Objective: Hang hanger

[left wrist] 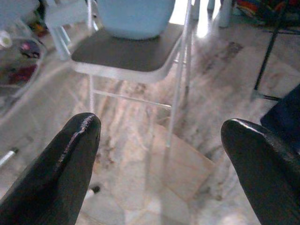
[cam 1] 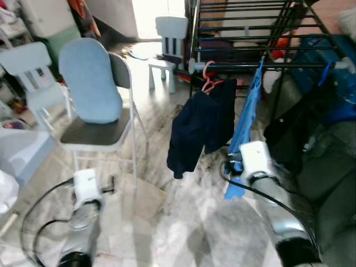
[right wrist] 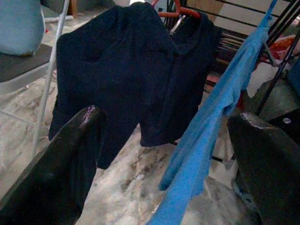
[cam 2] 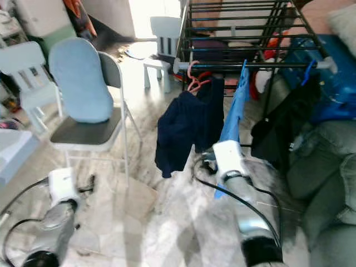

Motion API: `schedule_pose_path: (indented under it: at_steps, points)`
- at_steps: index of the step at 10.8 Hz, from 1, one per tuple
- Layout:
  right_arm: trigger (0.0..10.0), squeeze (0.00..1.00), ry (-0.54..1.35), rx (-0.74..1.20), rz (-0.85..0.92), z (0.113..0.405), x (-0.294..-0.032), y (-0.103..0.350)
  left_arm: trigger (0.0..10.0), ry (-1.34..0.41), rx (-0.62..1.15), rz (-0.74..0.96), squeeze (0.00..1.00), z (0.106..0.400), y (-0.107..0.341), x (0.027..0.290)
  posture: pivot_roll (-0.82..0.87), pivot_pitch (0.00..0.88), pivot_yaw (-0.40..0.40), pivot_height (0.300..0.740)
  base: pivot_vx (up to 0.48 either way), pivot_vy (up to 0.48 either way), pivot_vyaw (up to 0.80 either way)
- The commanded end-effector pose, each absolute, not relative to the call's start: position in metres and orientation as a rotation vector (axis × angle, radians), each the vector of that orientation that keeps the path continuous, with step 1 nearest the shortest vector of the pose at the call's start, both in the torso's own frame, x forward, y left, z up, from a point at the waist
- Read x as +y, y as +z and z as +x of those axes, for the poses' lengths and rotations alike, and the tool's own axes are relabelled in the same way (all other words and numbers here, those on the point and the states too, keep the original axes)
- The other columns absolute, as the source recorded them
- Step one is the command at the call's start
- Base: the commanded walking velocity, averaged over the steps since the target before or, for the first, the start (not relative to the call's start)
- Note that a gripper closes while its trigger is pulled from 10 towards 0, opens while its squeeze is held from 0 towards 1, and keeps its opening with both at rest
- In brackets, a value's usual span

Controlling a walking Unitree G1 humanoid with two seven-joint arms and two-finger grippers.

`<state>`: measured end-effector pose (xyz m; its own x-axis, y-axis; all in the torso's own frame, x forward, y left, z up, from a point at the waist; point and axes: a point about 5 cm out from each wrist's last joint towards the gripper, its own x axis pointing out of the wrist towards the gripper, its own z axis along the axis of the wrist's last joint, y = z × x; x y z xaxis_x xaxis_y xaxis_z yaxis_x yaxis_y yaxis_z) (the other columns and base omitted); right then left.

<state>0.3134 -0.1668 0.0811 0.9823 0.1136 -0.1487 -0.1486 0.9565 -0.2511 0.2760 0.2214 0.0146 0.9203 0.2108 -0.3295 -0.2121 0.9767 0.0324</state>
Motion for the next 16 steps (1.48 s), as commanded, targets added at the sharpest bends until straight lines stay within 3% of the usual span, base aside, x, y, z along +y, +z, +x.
schedule_pose_path:
  at_steps: [1,13,14,16]
  points:
    - [10.0,0.0,0.131,0.155,-0.256,0.314,-0.169,0.075,10.0,0.226,0.337,-0.001,0.0,0.278,0.015,0.222,-0.15,0.0,0.054,0.74,0.0,0.0,0.0]
    - [10.0,0.0,0.144,0.166,-0.25,0.32,-0.165,0.068,10.0,0.233,0.376,-0.027,0.0,0.275,0.006,0.228,-0.14,0.0,0.044,0.74,0.0,0.0,0.0]
    - [10.0,0.0,0.005,0.469,-0.126,0.298,-0.205,0.015,10.0,0.116,0.603,-0.051,0.0,0.239,-0.032,0.233,-0.15,0.0,0.012,0.74,0.0,0.0,0.0]
    - [10.0,0.0,-0.005,0.563,-0.096,0.283,-0.212,-0.002,10.0,0.112,0.725,-0.055,0.0,0.21,-0.054,0.23,-0.14,0.0,-0.015,0.74,0.0,0.0,0.0]
